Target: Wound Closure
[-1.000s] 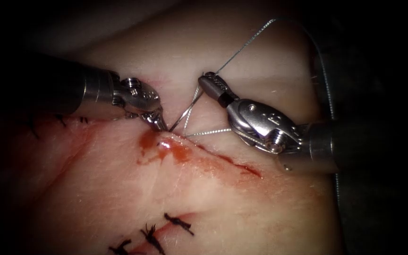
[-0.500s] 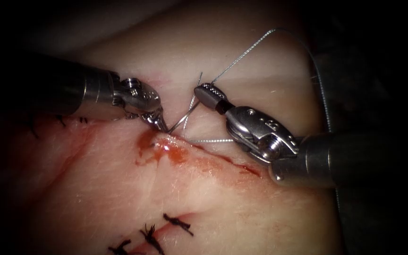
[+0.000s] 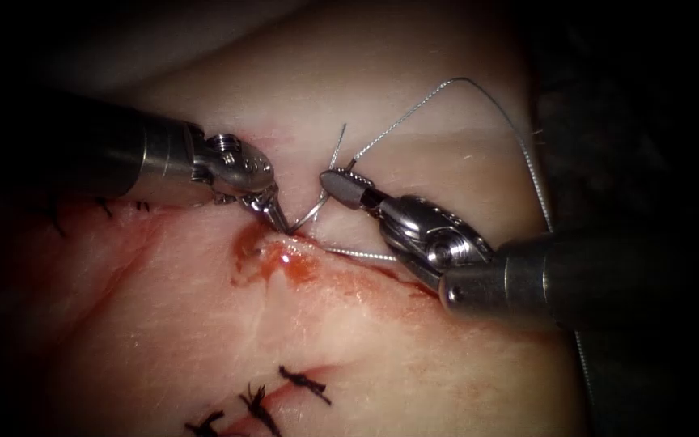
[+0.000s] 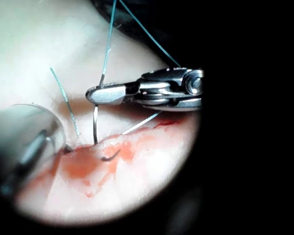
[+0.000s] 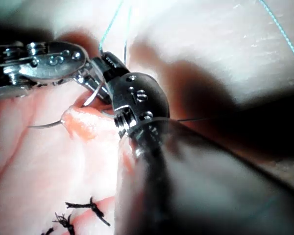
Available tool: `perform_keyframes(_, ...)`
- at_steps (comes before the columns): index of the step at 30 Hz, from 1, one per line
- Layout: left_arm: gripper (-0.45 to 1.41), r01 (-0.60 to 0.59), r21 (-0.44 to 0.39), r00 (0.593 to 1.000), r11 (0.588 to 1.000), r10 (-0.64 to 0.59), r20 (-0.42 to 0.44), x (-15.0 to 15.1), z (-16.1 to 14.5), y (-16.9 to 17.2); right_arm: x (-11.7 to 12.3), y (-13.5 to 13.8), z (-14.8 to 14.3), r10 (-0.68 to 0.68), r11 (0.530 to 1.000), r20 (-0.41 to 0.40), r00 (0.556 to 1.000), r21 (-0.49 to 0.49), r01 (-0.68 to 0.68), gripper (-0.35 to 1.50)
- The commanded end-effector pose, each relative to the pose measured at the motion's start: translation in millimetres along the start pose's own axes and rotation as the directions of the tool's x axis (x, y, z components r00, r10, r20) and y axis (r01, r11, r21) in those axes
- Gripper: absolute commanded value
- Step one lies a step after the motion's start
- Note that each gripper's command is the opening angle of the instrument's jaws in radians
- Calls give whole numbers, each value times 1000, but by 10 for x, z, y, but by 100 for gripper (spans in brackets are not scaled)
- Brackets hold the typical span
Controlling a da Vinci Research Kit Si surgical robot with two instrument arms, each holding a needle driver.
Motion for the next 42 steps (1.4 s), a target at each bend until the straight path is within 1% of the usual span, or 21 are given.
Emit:
perform_keyframes(1,-15,0,0,1000,1000,0,0,1,5,-6,-6,-1,8,32,999,7,999,11,-32,-35)
perform_keyframes(2,-11,0,2,1000,1000,0,-2,1,5,-6,-8,-1,8,51,998,11,999,22,-51,-35)
perform_keyframes(6,17,-6,7,1000,1000,6,-9,1,5,-6,-13,3,9,153,983,27,988,97,-155,-35)
perform_keyframes(8,27,-6,11,1000,1000,6,-13,1,5,-7,-15,4,8,186,973,45,981,127,-190,-35)
perform_keyframes(12,73,-5,31,999,1000,6,-37,3,3,-9,-19,10,7,188,967,69,980,161,-197,-35)
perform_keyframes(13,86,-4,37,999,999,6,-47,4,0,-10,-20,13,6,162,971,66,985,167,-171,-35)
perform_keyframes(14,93,-3,45,998,999,6,-60,5,-3,-10,-20,15,5,138,976,65,988,161,-147,-35)
perform_keyframes(17,103,5,57,996,998,0,-93,13,-17,-6,-17,20,2,37,993,75,997,106,-45,-35)
perform_keyframes(20,108,17,75,989,997,-6,-145,26,-36,1,-15,28,-2,-3,995,78,997,102,-5,-35)
perform_keyframes(22,111,1,94,983,996,17,-184,37,-52,8,-14,33,-3,-12,995,78,997,104,4,-35)
perform_keyframes(28,111,-49,136,962,989,84,-261,61,-101,36,-14,44,-2,-20,995,84,996,100,12,-35)
perform_keyframes(30,105,-81,159,952,984,124,-279,62,-115,49,-15,46,-2,-23,995,84,996,100,14,-35)
perform_keyframes(32,86,-130,195,940,972,184,-288,57,-123,62,-16,47,-1,-30,995,83,996,101,22,-35)
perform_keyframes(34,64,-147,227,931,963,212,-296,46,-121,73,-17,48,0,-25,995,81,996,96,17,-35)
perform_keyframes(36,63,-188,273,921,944,266,-286,29,-111,85,-17,49,2,-8,996,79,997,93,1,-35)
perform_keyframes(37,58,-200,286,919,937,281,-277,22,-105,90,-17,50,3,3,996,77,997,90,-10,-35)
perform_keyframes(38,46,-238,298,914,924,317,-254,14,-96,95,-17,50,3,16,996,75,997,88,-22,-35)
perform_keyframes(39,47,-278,307,906,910,355,-232,8,-88,99,-17,51,4,27,996,76,997,87,-34,-35)
perform_keyframes(40,42,-308,312,898,899,383,-216,1,-79,103,-16,51,4,45,995,77,996,86,-52,-35)
perform_keyframes(41,32,-346,310,889,885,416,-194,-7,-67,106,-16,51,4,69,994,81,994,81,-75,-35)
perform_keyframes(42,34,-373,306,881,876,438,-178,-12,-58,109,-16,51,4,86,992,80,993,88,-93,-35)
